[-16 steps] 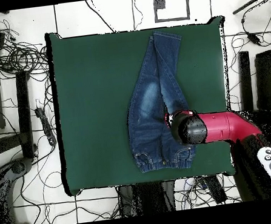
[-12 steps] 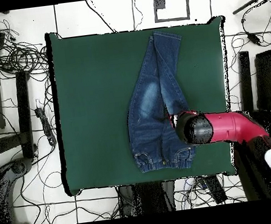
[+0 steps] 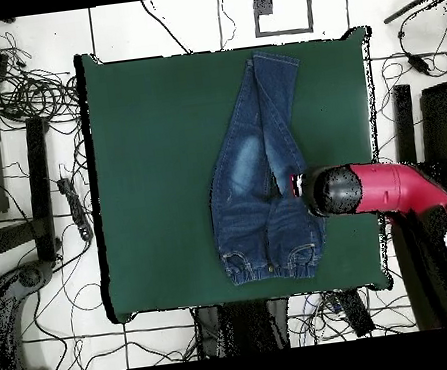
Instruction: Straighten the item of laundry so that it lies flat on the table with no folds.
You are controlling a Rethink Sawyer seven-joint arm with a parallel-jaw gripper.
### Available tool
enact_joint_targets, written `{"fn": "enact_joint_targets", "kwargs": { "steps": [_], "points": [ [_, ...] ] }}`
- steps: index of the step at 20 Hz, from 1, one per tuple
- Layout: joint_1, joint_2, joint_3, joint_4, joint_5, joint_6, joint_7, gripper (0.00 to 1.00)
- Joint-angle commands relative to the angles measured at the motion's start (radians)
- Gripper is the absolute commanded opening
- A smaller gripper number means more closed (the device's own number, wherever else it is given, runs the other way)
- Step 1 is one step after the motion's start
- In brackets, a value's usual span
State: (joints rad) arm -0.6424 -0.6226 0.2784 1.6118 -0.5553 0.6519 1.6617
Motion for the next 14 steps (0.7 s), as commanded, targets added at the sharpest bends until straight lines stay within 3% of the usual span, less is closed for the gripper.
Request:
{"fn": "enact_joint_targets", "kwargs": {
  "steps": [1,14],
  "points": [
    [0.078,0.116,0.14,-0.14,0.002,0.125,-0.162,1.0],
    [0.062,0.209,0.233,-0.264,-0.029,0.182,-0.325,1.0]
  ]
}}
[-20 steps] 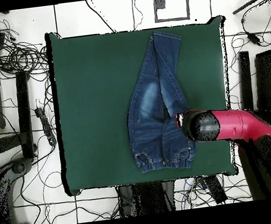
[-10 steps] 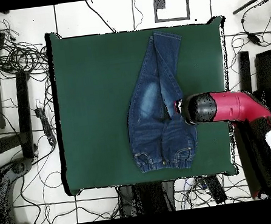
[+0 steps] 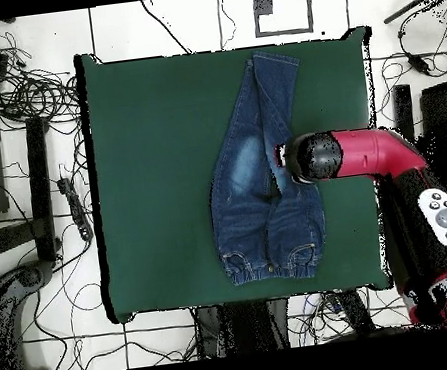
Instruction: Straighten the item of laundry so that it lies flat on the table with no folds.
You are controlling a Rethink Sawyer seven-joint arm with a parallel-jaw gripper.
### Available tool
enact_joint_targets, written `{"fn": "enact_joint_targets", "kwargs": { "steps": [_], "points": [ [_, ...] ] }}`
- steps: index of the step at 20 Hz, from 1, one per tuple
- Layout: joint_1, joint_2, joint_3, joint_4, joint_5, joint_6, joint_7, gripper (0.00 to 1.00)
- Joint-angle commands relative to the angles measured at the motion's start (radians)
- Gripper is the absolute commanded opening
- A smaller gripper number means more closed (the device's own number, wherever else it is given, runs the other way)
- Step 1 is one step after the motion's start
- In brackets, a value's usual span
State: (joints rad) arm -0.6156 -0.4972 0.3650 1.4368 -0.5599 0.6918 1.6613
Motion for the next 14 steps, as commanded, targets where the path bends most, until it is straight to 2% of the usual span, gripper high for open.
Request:
{"fn": "enact_joint_targets", "kwargs": {
  "steps": [1,14],
  "points": [
    [0.033,0.09,0.156,-0.101,-0.024,0.153,-0.341,1.0],
    [0.052,0.213,0.244,-0.323,-0.044,0.266,-0.534,1.0]
  ]
}}
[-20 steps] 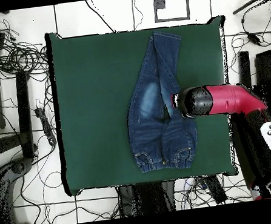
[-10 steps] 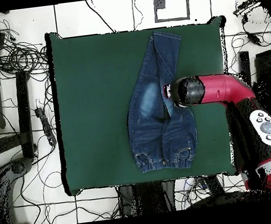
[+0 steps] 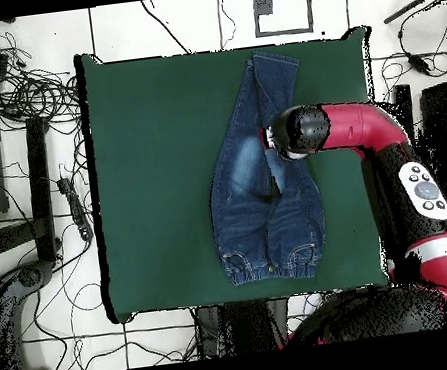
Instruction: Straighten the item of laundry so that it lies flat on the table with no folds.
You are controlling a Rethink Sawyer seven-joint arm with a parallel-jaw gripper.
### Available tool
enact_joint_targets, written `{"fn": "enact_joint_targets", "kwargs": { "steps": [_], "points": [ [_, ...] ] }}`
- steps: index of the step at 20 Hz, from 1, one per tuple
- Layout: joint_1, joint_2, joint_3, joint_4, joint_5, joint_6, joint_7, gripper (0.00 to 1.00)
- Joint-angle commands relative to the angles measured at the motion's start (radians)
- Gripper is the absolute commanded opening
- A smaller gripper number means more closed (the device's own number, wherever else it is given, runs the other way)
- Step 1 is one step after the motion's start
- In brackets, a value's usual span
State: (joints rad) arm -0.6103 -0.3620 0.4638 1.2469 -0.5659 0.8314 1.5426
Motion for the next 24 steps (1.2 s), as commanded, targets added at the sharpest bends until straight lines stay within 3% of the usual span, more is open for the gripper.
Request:
{"fn": "enact_joint_targets", "kwargs": {
  "steps": [1,8,16,24],
  "points": [
    [0.05,0.081,0.148,-0.143,-0.039,0.132,-0.426,1.0],
    [0.098,0.103,0.144,-0.26,-0.044,0.205,-0.488,1.0],
    [0.132,0.088,0.112,-0.303,-0.051,0.223,-0.505,1.0],
    [0.113,0.125,0.09,-0.241,-0.055,0.092,-0.447,1.0]
  ]
}}
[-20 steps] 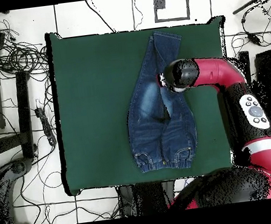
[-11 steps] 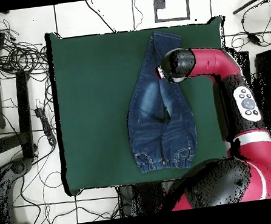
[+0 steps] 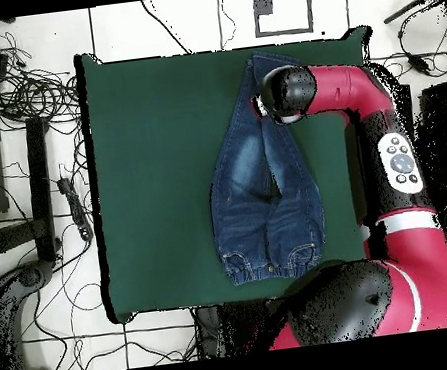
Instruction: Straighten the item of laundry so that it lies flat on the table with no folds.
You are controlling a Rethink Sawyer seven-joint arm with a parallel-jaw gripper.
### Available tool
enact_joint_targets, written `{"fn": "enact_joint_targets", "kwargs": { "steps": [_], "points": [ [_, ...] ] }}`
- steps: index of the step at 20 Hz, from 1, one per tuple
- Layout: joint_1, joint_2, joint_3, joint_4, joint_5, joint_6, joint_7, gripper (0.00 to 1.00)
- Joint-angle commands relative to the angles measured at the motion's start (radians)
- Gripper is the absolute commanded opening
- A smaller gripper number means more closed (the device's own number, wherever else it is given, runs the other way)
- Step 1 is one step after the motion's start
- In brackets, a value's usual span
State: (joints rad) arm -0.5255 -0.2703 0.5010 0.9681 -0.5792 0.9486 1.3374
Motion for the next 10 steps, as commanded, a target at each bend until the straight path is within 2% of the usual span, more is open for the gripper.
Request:
{"fn": "enact_joint_targets", "kwargs": {
  "steps": [1,3,10],
  "points": [
    [0.022,0.044,0.05,0.048,-0.043,-0.047,-0.229,1.0],
    [0.011,0.063,0.048,0.062,-0.043,-0.072,-0.212,1.0],
    [0.023,0.092,0.024,0.033,-0.036,-0.017,-0.162,1.0]
  ]
}}
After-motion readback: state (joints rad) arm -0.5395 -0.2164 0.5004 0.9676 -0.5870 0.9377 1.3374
